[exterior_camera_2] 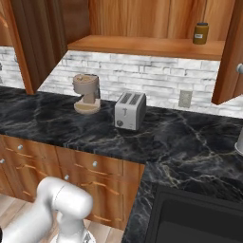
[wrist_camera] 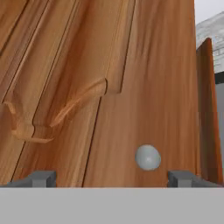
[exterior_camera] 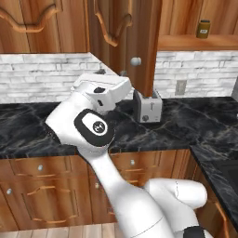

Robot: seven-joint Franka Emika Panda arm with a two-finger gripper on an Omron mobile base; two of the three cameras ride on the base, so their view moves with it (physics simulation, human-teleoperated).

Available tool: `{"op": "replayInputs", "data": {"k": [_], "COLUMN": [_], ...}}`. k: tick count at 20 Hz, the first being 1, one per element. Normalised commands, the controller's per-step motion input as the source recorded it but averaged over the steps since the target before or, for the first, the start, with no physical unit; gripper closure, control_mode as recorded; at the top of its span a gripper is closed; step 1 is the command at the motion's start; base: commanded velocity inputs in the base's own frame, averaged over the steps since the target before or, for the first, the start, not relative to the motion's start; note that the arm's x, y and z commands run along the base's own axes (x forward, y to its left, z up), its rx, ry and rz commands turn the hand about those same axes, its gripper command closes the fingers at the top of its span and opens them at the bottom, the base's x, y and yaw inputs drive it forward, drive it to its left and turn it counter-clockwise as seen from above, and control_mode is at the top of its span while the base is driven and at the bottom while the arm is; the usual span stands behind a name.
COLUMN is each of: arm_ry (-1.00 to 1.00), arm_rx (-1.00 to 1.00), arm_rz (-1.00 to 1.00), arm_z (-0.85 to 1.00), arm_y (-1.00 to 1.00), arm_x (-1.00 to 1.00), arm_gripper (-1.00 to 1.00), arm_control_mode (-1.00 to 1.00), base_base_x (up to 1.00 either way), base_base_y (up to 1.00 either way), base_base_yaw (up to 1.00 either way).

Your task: Open the cabinet. Pick the orange and tangerine from the cabinet and place them into the bowl. Then close the cabinet.

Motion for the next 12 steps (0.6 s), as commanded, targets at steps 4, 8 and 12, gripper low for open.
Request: {"op": "replayInputs", "data": {"k": [4, 8, 12], "arm_ry": [0.00, -0.08, -0.20], "arm_rx": [0.05, 0.06, 0.10], "arm_rz": [-0.17, -0.10, -0.03], "arm_z": [0.00, 0.00, 0.00], "arm_y": [-0.50, -0.74, -0.88], "arm_x": [0.67, 0.39, 0.03], "arm_gripper": [-1.00, -1.00, -1.00], "arm_control_mode": [-1.00, -1.00, -1.00], "base_base_x": [0.00, 0.00, 0.00], "base_base_y": [0.00, 0.00, 0.00], "base_base_yaw": [0.00, 0.00, 0.00]}}
